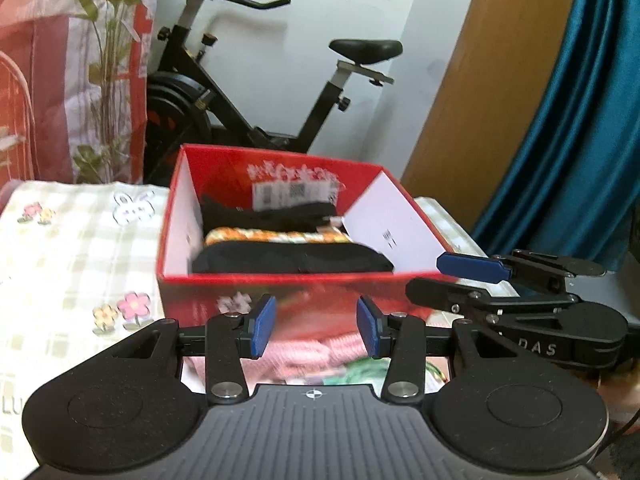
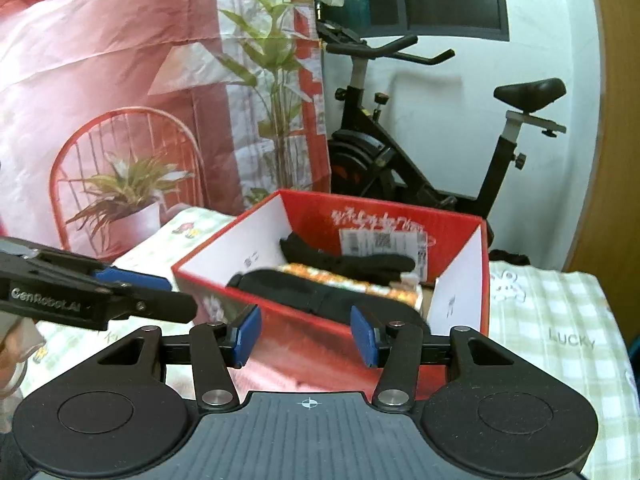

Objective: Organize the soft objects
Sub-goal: 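Move both tools to the clear bag holding green cable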

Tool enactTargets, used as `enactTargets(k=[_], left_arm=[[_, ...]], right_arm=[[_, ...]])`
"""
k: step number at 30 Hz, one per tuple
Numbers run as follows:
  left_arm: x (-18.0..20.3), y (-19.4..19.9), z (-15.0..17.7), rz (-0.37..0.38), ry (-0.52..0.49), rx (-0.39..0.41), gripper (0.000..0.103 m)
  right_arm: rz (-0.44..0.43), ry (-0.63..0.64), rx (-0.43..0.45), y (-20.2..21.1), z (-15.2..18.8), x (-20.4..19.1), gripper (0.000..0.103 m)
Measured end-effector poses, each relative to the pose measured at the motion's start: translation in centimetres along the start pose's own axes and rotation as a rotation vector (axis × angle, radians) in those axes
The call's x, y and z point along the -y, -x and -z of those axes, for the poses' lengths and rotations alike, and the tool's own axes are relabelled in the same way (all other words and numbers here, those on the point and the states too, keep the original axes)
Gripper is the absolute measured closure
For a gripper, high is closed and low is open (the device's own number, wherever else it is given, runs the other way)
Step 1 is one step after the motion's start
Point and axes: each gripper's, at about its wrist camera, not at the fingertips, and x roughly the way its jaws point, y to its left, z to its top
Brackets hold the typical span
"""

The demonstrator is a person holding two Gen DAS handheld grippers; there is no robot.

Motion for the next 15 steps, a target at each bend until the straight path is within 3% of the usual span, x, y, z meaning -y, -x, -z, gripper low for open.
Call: enactTargets(k=[15], left_arm=[[-1.1,-4.5,5.8,0.047,0.077,-0.184,0.057]], right_arm=[[0.029,-0.136,-0.184,-0.1,9.2,1.3,0.063]])
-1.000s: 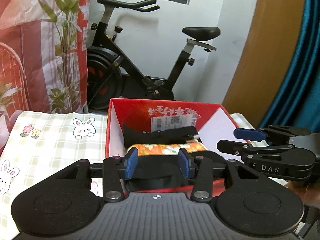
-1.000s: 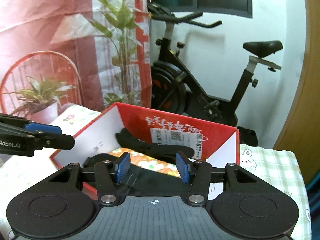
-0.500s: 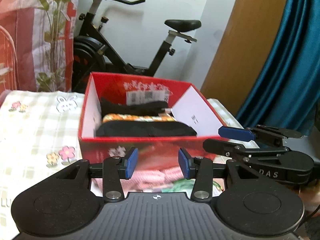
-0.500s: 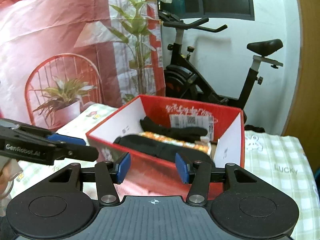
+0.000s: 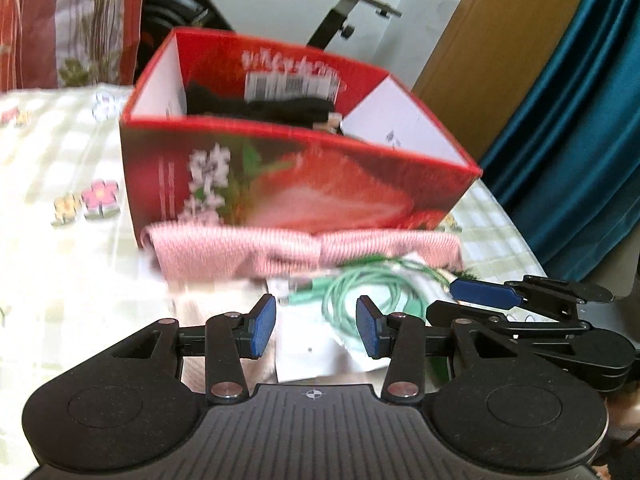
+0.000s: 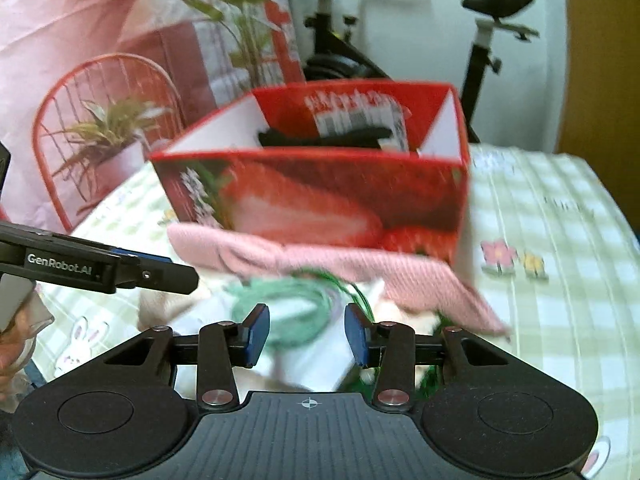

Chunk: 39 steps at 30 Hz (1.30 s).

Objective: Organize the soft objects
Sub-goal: 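Move both tools to the clear bag holding green cable, then grasp the clear cable bag with the left tool while the right tool grasps it too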

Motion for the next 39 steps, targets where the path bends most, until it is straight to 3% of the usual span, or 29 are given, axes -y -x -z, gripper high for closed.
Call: enactTargets(k=[12,21,26,28,33,39], left_arm=[[-1.5,-3.0,1.5,-0.005,0.033,-0.055,0.057],[-0.8,-5.1,-0.2,-0.018,-0.005,-0.06,0.055],[-0.8,-6.4,-1.1,0.011,0.035,-0.07,0.051],[-0.7,-6.1,-1.1,0.022,0.035,-0.069,0.053],[-0.4,-3.7,-0.7,0.042,-0.018,-0.044,0.074],[-0.7,-0.5,-0.1,0.045,-0.018,-0.006,0.076]], right_arm=[[-0.007,-0.079,-0.056,-2.2,2.8,1.5,0.066],[-0.013,-0.086,-0.061,-2.9,3.2,1.6,0.069],[-0.014,-0.089,-0.059,-2.9,3.3,1.7,0.069],[-0.018,-0.099,-0.059,-2.9,3.2,1.6,0.073],[-0.035,-0.111,-0.053,-2.5,3.1,1.2,0.075],[-0.077,-0.134,-0.049,-2.1,2.7,0.6,0.075]])
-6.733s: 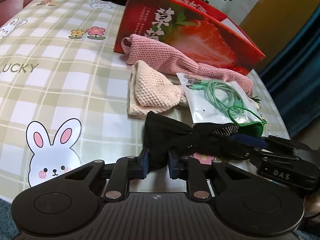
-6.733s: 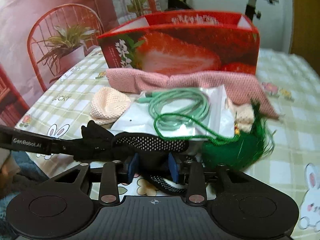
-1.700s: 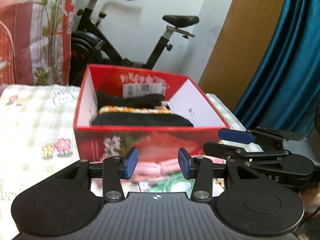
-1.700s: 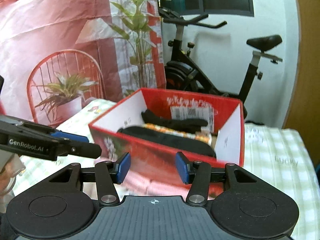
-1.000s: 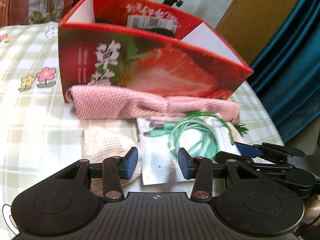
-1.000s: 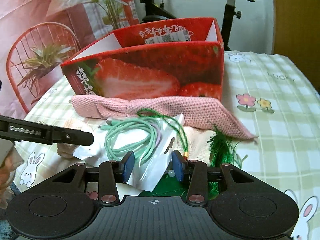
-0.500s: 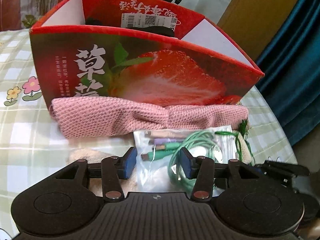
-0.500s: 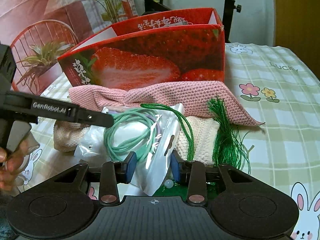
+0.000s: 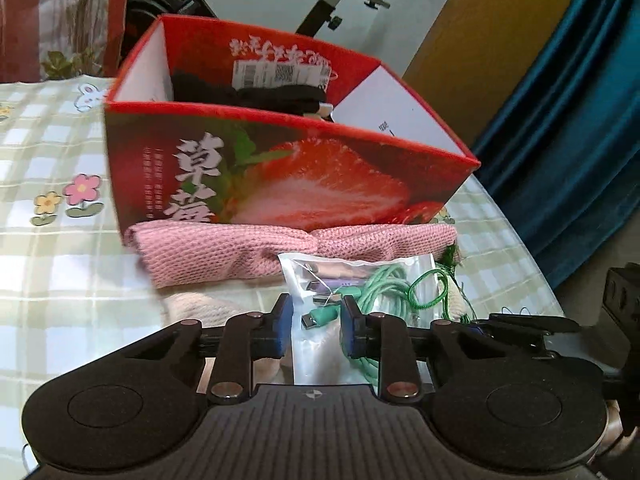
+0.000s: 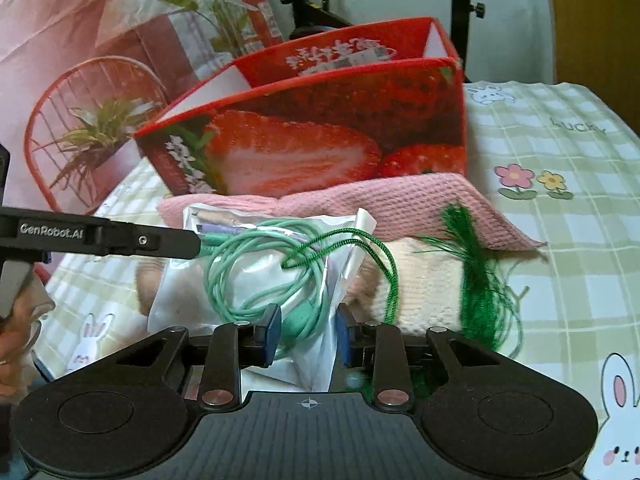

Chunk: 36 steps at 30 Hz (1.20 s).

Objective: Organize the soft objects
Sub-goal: 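Grasp the clear cable bag with the left tool while the right tool grasps it too, then lift the cable bag with both tools and lower it into the red box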

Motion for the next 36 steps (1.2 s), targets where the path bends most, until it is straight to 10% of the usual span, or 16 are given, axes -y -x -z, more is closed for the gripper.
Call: enactTargets(k=[28,36], left_arm=[[-6.1,4.4,4.1,-0.16,0.256,0.107,0.075],[-6.0,4.7,4.7,-0.131,0.26,0.131,0.075]], right_arm=[[-0.11,0.189,-0.038,-2.7,-1.2,-8.2,0.063],[-0.088,0.132,0.017,-1.7,-1.1,-7.0,0.086]])
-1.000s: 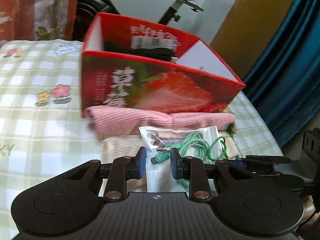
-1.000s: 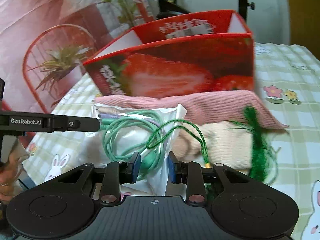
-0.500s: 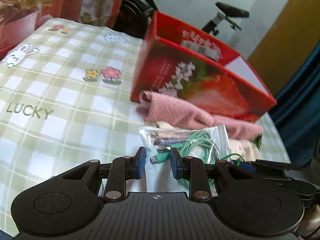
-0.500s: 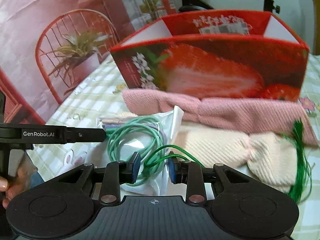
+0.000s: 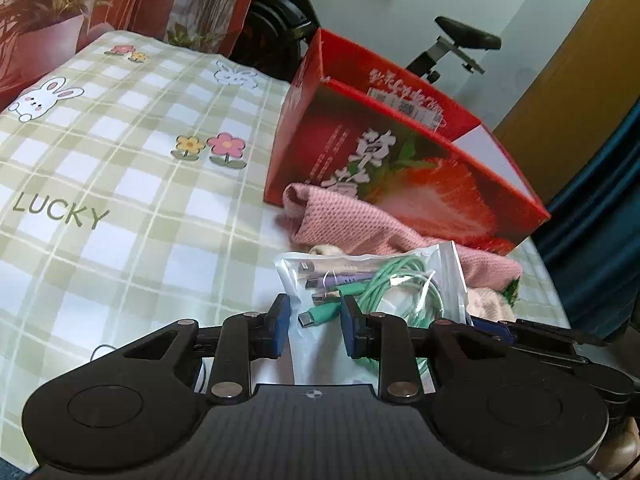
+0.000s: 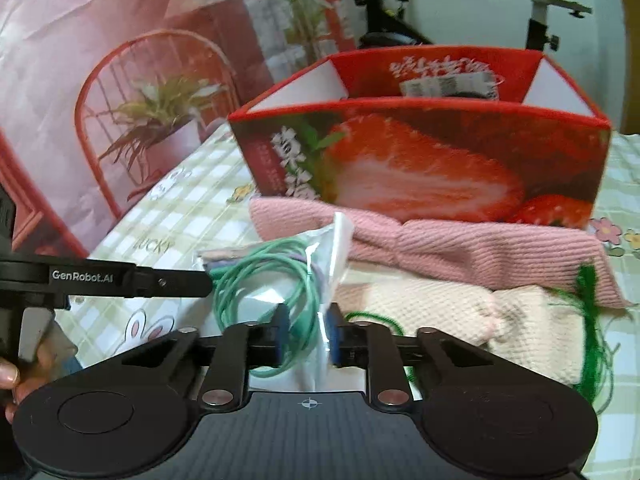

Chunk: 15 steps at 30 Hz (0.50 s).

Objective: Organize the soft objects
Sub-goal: 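Lift the cable bag with both tools and lower it into the red box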

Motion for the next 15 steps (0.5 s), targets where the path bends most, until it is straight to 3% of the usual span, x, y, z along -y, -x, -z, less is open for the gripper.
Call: enactTargets(k=[6,15], left_arm=[[1.2,0.9,-1.3,0.021,-0.039,0.041,0.075],[4.8,3.4,-7.2,0.066,-0.141,0.16,0.075]], right_arm=[[-0.002,0.002,0.061,1.4,-0.9,0.2,0.087],[-0.015,0.014,0.193,4.2,-5.9,0.9,0.087]])
